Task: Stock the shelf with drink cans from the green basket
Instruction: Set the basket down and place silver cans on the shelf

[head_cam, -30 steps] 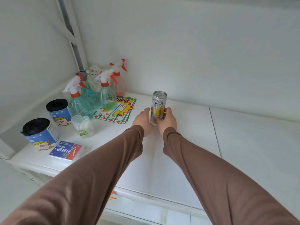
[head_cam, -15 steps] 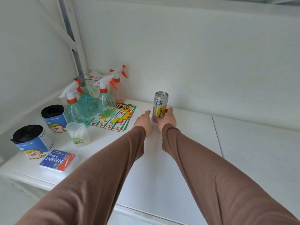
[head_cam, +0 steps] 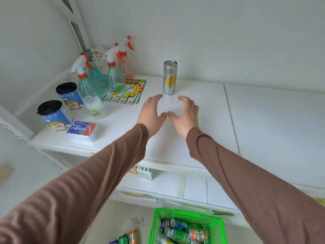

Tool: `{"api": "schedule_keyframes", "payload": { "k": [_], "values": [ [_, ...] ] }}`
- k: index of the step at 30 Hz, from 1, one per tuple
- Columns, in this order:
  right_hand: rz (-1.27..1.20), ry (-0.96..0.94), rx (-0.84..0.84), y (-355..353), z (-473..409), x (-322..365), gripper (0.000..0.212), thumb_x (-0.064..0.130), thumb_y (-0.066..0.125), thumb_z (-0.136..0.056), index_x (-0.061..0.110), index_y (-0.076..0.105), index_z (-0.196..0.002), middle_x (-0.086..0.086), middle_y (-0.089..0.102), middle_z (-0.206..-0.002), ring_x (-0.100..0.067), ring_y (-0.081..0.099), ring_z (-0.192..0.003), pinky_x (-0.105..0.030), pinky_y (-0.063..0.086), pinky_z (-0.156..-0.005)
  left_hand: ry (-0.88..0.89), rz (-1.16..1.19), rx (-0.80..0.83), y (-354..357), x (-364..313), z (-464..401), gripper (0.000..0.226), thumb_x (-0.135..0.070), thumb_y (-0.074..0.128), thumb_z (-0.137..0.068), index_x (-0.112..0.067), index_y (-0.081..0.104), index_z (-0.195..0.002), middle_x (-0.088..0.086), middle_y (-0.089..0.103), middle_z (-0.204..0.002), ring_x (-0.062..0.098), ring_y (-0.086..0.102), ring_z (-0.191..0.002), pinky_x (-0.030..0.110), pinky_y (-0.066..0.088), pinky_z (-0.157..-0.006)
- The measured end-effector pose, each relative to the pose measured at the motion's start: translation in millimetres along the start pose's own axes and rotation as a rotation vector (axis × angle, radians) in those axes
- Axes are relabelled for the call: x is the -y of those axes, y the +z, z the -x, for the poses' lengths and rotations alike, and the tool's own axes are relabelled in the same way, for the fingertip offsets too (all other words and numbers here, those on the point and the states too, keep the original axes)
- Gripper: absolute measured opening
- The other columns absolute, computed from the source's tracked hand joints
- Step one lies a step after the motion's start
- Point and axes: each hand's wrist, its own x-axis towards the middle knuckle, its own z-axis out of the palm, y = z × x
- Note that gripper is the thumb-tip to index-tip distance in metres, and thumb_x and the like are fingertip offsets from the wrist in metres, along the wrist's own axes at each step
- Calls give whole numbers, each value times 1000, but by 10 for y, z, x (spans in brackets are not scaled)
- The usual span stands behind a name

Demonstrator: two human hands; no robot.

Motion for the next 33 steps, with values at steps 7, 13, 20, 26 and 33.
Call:
{"api": "schedule_keyframes", "payload": {
  "k": [7,13,20,26,33],
  "values": [
    [44,-241,-126,-47,1655,-165,48,15,67,-87,9,53,-134,-9,48,-142,-29,40,-129,-33,33,-111,161,8,-13,-164,-87,1496,58,-10,64,-82,-12,45,-137,5,48,-135,22,44,-125,30,34,-107],
    [122,-219,-130,163,2811,-773,38,13,62,-90,11,57,-127,-6,55,-125,-31,50,-118,-16,24,-107,162,5,58,148,213,2757,55,-10,60,-81,-12,45,-134,4,48,-132,22,44,-123,31,34,-105],
    [216,21,82,585,3632,-1852,37,11,64,-91,9,57,-127,-10,56,-122,-33,49,-116,-43,41,-101,-85,-58,285,1015,958,3797,53,-9,62,-81,-13,47,-132,6,50,-131,25,45,-121,33,35,-105],
    [284,229,287,1148,4040,-2805,42,16,63,-95,10,53,-135,-11,56,-128,-32,46,-123,-40,37,-106,-271,-144,462,1874,1637,4362,58,-14,61,-85,-11,41,-139,8,47,-136,26,42,-126,37,34,-109],
    [321,369,483,1942,4373,-4028,49,20,63,-96,12,46,-141,-10,51,-136,-30,44,-130,-42,36,-111,-385,-189,598,2938,2363,4807,61,-16,60,-87,-12,37,-143,10,44,-142,27,39,-131,38,32,-112]
  ]
}}
